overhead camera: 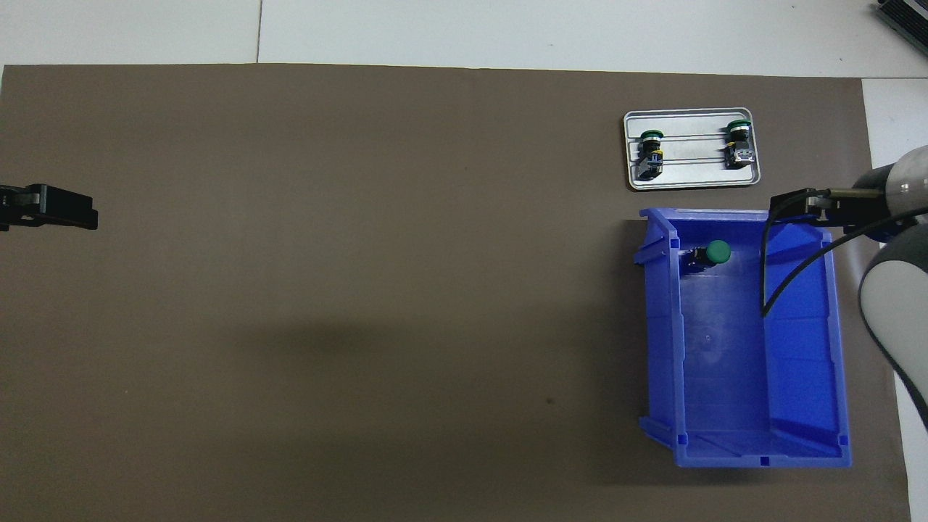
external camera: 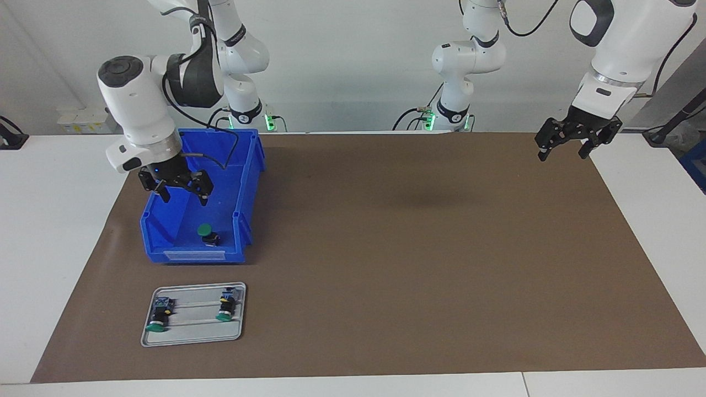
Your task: Place and press button with both arms
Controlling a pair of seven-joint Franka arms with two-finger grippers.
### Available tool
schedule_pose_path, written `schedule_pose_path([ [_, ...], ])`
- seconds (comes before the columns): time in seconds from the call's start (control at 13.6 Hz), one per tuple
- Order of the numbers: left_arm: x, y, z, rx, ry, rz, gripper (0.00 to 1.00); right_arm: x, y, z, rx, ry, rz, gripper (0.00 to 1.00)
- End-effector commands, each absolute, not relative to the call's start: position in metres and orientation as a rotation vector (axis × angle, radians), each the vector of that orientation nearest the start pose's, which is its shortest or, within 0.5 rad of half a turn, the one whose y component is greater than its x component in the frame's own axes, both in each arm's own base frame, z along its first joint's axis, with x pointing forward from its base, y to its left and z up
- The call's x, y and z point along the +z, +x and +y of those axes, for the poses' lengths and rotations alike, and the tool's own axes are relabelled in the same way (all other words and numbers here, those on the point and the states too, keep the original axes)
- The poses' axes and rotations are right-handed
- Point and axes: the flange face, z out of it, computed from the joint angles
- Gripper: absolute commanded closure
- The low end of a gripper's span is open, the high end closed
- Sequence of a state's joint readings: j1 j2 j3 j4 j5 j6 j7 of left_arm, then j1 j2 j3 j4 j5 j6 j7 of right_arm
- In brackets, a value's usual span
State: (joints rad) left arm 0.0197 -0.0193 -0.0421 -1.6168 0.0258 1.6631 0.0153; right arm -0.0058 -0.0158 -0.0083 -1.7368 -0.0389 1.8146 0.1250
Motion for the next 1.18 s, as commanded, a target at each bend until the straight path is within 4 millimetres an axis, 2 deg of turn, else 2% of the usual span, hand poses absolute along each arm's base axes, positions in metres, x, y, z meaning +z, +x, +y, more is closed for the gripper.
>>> schedule_pose_path([
  [0.0,0.624,0.548,-0.008,-0.105,-3.098,0.044,0.00,0.617,0.572,-0.014,-0.133,-3.132,0.259,0.02],
  [0.15,0.624,0.548,-0.008,-0.105,-3.098,0.044,0.00,0.626,0.572,-0.012,-0.093,-3.137,0.255,0.02],
  [0.52,0.624,0.548,-0.008,-0.105,-3.098,0.044,0.00,0.606,0.558,-0.008,0.006,-3.146,0.241,0.01],
  [1.1,0.624,0.548,-0.008,-0.105,-3.098,0.044,0.00,0.604,0.554,-0.005,0.062,-3.158,0.138,0.00],
])
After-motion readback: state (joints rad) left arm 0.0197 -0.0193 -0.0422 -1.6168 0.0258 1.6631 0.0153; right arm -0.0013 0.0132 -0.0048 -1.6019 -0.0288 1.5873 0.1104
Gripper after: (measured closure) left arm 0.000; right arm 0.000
